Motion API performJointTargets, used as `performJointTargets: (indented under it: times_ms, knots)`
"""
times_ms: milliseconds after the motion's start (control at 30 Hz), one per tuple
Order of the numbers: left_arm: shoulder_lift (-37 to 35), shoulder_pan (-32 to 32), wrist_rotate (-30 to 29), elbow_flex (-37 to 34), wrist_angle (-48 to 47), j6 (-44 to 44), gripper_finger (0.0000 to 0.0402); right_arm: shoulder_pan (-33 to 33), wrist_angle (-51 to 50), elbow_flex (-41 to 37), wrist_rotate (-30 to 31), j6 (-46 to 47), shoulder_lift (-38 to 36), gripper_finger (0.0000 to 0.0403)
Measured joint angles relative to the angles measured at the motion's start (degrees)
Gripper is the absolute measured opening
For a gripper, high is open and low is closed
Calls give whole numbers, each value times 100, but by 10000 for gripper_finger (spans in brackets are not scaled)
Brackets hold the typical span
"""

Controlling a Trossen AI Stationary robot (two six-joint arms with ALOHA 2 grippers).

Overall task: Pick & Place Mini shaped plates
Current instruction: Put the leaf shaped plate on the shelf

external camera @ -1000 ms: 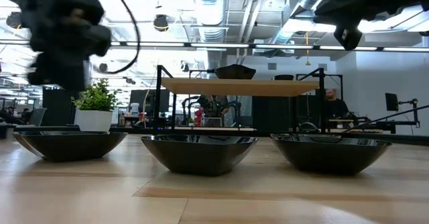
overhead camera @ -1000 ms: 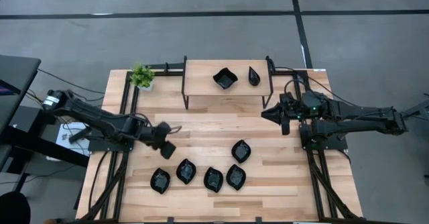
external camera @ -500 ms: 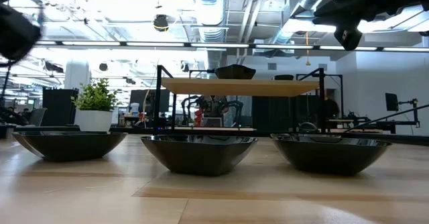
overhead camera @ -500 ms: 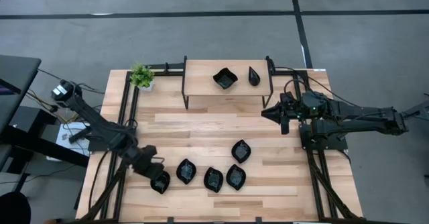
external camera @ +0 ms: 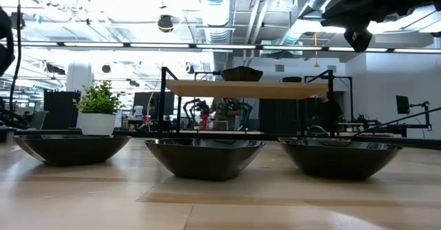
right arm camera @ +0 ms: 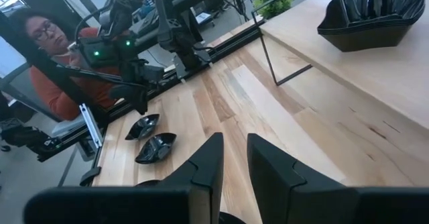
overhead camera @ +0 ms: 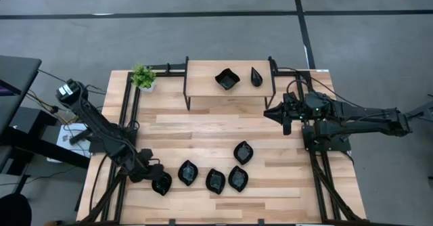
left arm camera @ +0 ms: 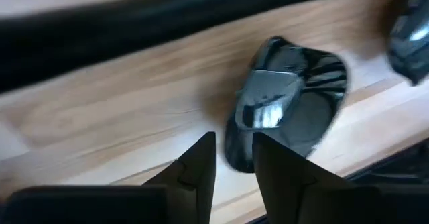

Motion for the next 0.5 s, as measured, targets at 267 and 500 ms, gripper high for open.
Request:
performJointTargets:
  times_ms: [267,500]
  knots:
    - [209,14,-128,-58,224,2,99,-2,2,0,11,4,0,63]
    - [585,14,-115,-58,295,9,99,-2,9,0,14,15,0,63]
